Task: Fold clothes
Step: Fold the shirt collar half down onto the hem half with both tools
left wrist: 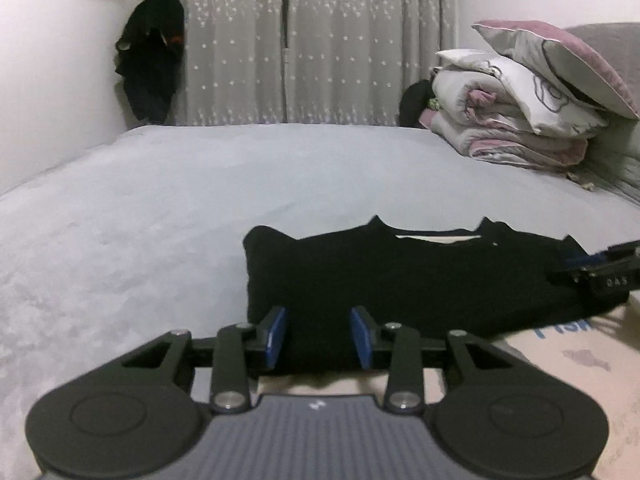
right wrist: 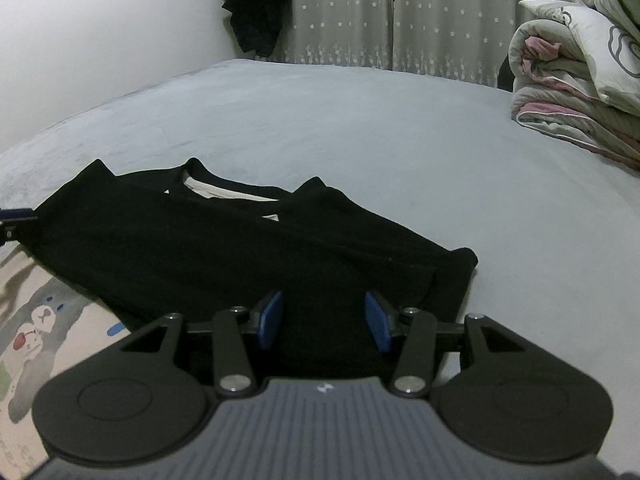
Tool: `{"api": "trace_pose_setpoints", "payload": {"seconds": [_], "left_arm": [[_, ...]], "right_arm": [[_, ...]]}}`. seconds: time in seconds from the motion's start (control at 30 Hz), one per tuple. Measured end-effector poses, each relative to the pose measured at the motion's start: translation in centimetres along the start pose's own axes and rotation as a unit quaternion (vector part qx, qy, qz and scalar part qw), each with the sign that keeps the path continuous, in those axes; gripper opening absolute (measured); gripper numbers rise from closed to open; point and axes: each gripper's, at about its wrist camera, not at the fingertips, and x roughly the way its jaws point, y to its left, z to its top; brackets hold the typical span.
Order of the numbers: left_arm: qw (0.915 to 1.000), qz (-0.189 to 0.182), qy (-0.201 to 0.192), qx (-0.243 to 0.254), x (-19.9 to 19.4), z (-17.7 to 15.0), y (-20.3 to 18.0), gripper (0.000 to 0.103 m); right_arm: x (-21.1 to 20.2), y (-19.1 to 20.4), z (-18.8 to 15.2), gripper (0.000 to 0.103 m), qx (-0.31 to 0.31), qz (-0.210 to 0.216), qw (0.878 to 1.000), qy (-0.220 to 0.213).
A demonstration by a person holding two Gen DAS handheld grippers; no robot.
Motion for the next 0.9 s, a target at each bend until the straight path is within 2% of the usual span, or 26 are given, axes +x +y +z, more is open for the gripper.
{"api": "trace_pose_setpoints", "payload": {"seconds": [0.2,0.43,0.53,0.6,0.67,0.73,0.8,0.9], "left_arm": [[0.9986,-0.014,0.027,-0.042,1.4,-1.0,1.3,0.041],[0.9986,-0.014,0.028,-0.042,1.4,-1.4,1.3,0.042],[0.9988,-0.013,0.032,-0.034,1.4,-1.2,1.1,0.044],[0.9988,-0.02,0.034,-0.029,1.3,-1.1,1.0,0.054],[0.9986,-0.031,0.037,-0.021,1.0,-1.0,0.8,0.061],[0.9986,-0.032,0.039,-0.013,0.4,-0.9,0.5,0.063],[0.9982,-0.038,0.044,-0.014,-0.6,-1.0,0.3,0.073],[0.9972,-0.051,0.053,-0.017,-2.4,-1.3,0.2,0.075]], "right_arm": [[0.0,0.0,0.1,0.052,0.001,0.001,1.0,-0.001],[0.1,-0.2,0.0,0.053,0.005,0.004,1.0,-0.004],[-0.1,0.3,0.2,0.055,0.001,-0.01,1.0,-0.003],[-0.4,0.9,0.4,0.06,-0.001,-0.032,0.999,0.001],[-1.2,1.4,0.8,0.063,0.005,-0.051,0.999,0.005],[-2.3,1.9,1.2,0.067,0.016,-0.066,0.998,0.006],[-4.0,2.2,1.4,0.07,0.028,-0.072,0.997,-0.001],[-6.8,2.3,1.3,0.072,0.061,-0.07,0.996,-0.007]]}}
